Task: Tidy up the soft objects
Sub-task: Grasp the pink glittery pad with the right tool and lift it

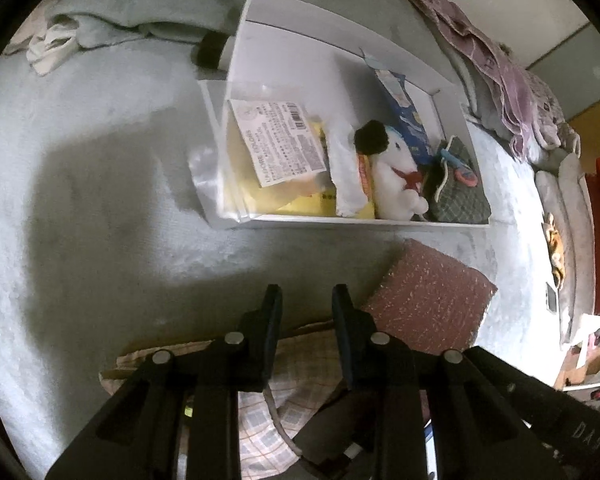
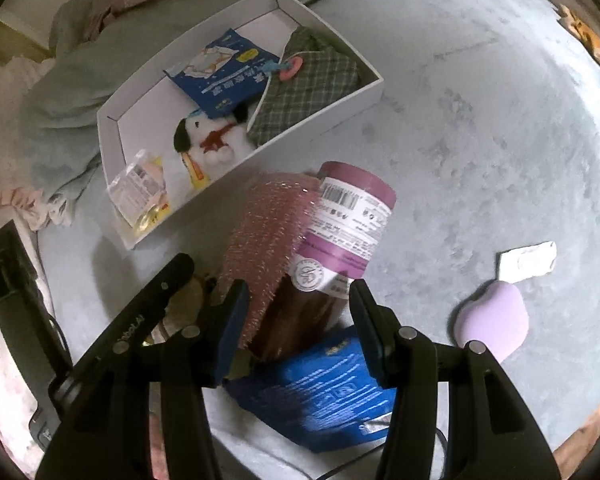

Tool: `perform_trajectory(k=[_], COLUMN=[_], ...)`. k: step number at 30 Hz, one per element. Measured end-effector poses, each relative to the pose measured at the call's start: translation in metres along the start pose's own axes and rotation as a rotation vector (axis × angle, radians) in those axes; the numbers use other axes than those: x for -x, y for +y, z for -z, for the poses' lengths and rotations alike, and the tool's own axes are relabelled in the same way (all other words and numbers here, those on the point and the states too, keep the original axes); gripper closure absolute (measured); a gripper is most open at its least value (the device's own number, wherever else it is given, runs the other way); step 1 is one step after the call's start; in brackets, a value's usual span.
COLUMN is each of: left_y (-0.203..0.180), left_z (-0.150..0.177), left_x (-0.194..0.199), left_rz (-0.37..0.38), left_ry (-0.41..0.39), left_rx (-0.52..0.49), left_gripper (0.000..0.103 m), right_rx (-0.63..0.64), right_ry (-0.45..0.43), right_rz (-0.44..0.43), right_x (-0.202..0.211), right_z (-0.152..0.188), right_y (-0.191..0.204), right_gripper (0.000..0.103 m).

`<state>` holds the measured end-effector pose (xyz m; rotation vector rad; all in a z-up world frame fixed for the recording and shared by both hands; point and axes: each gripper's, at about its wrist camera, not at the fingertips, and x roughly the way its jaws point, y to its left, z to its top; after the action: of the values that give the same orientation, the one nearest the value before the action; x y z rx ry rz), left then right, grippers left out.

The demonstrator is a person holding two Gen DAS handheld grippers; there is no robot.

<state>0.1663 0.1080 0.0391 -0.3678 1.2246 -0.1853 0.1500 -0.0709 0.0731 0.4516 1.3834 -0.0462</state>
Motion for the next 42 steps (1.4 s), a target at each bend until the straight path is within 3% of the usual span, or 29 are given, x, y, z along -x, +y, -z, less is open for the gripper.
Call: perform_trajectory(k=[8,16,24,30,34,42], left_y=[-0.017,-0.028,-0.019,-0.019,-0.018,-0.016], left_z=[0.002,0.003,0.002,0.004,0.003,0.004], left_x=[-0.006,-0.017,-0.022,-0.022,-0.021,-0.01], left_rz=[-0.026,-0.04,-0.006,-0.025,-0.012,-0.003], left_ry=[-0.005,0.004,0.011,0.013,0.006,-0.005], left_rx=[-0.078,-0.119,-0.09,-0.116,-0.103,-0.092], left_gripper=[0.078,0.078,0.078,0.078,0.078,0.078], right_rx=[0.023,0.015,-0.001,-0.026,0.006,0.049], right_ry=[-0.02,-0.01,0.024,0.05,0.03,0.002], right_rz=[-0.113,-0.232,-0.216,-0.219,-0.189,-0.282], right_x=[-0.004,-0.013,-0.025,-0.038,-0.033,-0.016], right_z=[-0.009,-0.016,-0.019,-0.021,-0.02,-0.016], right_y=[0.005,0.006,0.019,0.021,0.022,0.015], right_gripper=[0.06,0.061,0.061,0.065,0.083,0.084])
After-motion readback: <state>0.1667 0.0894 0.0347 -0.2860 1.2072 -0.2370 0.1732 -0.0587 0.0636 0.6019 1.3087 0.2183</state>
